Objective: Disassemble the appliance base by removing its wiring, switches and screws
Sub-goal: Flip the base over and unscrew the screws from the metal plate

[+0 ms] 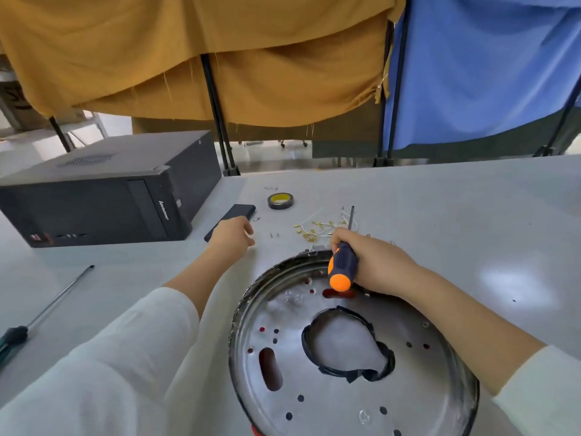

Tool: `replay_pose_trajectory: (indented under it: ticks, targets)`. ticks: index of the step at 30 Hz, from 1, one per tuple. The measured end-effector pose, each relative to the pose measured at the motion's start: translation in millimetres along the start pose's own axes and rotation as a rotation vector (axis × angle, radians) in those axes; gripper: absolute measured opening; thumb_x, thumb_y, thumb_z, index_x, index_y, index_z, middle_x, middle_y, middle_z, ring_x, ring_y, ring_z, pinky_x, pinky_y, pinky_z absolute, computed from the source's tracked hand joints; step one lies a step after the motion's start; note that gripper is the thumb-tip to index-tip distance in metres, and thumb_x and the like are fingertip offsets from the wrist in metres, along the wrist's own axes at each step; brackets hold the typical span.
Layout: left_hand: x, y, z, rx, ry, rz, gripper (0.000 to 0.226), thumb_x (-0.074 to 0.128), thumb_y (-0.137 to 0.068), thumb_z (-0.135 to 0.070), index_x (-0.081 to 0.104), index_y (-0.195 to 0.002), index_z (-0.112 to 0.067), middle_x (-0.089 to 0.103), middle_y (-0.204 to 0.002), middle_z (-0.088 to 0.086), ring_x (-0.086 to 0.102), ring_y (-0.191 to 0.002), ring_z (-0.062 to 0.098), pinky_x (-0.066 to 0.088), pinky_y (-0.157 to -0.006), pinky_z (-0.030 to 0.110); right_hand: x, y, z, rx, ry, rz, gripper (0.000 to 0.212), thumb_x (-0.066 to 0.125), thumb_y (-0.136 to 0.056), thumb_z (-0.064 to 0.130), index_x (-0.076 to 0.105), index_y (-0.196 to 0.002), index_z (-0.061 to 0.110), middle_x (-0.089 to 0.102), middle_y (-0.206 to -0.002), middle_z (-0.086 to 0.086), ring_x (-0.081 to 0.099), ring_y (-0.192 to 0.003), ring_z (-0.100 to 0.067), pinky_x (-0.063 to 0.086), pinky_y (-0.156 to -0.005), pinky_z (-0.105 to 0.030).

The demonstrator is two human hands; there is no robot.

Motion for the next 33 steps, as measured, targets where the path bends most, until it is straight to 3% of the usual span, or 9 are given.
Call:
replay_pose_trajectory:
  ticks: [3,11,16,20,24,27,29,31,33]
  targets:
    - [10,-15,-9,0.043,-0.153,0.055,0.009,0.06,-0.085,-0.009,0.066,-0.089,-0.015,0.067,-0.102,0.007,0.06,-0.096,0.026,0.052,-0.081,0.036,1,1,0,-0.01,-0.013,0.011,0.031,0.054,-0.083,0.02,0.032,-0.088,0.041,0.059,-0.077,0.004,0.057,-0.068,-0.022,0.044,-0.062,-0.037]
    - [23,-36,-12,0.136,-0.072,0.009,0.007,0.061,-0.089,-0.014,0.065,-0.094,-0.015,0.066,-0.099,0.0,0.057,-0.094,0.02,0.049,-0.083,0.035,0,1,3,0.001,-0.029,0.008,0.033,0.054,-0.083,0.018,0.032,-0.087,0.042,0.06,-0.082,0.005,0.056,-0.073,-0.021,0.045,-0.064,-0.036]
    - [25,-35,-9,0.122,-0.011,-0.015,0.014,0.06,-0.089,-0.016,0.062,-0.103,-0.016,0.062,-0.094,0.0,0.056,-0.088,0.019,0.041,-0.071,0.027,0,2,4,-0.003,-0.021,0.011,0.033,0.052,-0.084,0.018,0.031,-0.086,0.042,0.06,-0.08,0.004,0.052,-0.063,-0.017,0.04,-0.057,-0.032]
    - [18,-27,-7,0.114,0.001,0.001,0.043,0.057,-0.09,-0.008,0.045,-0.13,-0.017,0.061,-0.103,0.001,0.052,-0.086,0.015,0.04,-0.072,0.027,1,2,5,-0.002,-0.034,0.017,0.033,0.052,-0.084,0.016,0.031,-0.087,0.042,0.06,-0.081,0.001,0.052,-0.063,-0.019,0.044,-0.058,-0.035]
    - [-15,-4,-32,0.126,0.322,-0.099,0.03,0.052,-0.093,-0.013,0.049,-0.123,-0.016,0.061,-0.103,0.002,0.059,-0.083,0.018,0.048,-0.07,0.033,-1,0,2,0.025,-0.058,-0.013,0.033,0.053,-0.084,0.016,0.034,-0.088,0.042,0.059,-0.081,0.007,0.055,-0.074,-0.021,0.041,-0.062,-0.033]
    - [-22,31,-72,0.312,0.397,0.122,0.015,0.057,-0.092,-0.025,0.059,-0.107,-0.025,0.065,-0.096,-0.002,0.064,-0.082,0.014,0.055,-0.074,0.029,-9,-1,5,0.033,-0.222,-0.064,0.031,0.059,-0.083,0.009,0.042,-0.087,0.036,0.062,-0.088,0.003,0.058,-0.084,-0.025,0.048,-0.075,-0.037]
    - [-14,59,-89,0.374,0.376,0.324,0.019,0.059,-0.09,-0.034,0.06,-0.108,-0.029,0.065,-0.097,-0.008,0.064,-0.087,0.009,0.053,-0.074,0.021,-25,0,9,0.003,-0.379,-0.185,0.029,0.064,-0.081,0.001,0.048,-0.089,0.023,0.061,-0.088,-0.002,0.058,-0.084,-0.025,0.049,-0.082,-0.037]
    - [-4,80,-94,0.373,0.322,0.426,0.028,0.061,-0.087,-0.041,0.059,-0.113,-0.032,0.062,-0.103,-0.013,0.061,-0.092,0.005,0.047,-0.081,0.019,-44,2,12,-0.013,-0.441,-0.285,0.026,0.066,-0.079,-0.005,0.05,-0.089,0.012,0.058,-0.083,0.0,0.055,-0.078,-0.018,0.045,-0.076,-0.028]
    - [4,95,-93,0.361,0.265,0.447,0.031,0.062,-0.088,-0.037,0.057,-0.118,-0.032,0.061,-0.11,-0.01,0.058,-0.101,0.007,0.042,-0.09,0.021,-56,4,13,-0.027,-0.428,-0.302,0.024,0.065,-0.078,-0.008,0.052,-0.092,0.006,0.058,-0.085,-0.006,0.052,-0.079,-0.02,0.043,-0.072,-0.03]
Point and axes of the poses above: each hand's wrist, its own y-axis away from the middle knuckle, its own x-axis out of the palm, z = x × y, the point moved 7 cm from there along -y, towards the middle knuckle
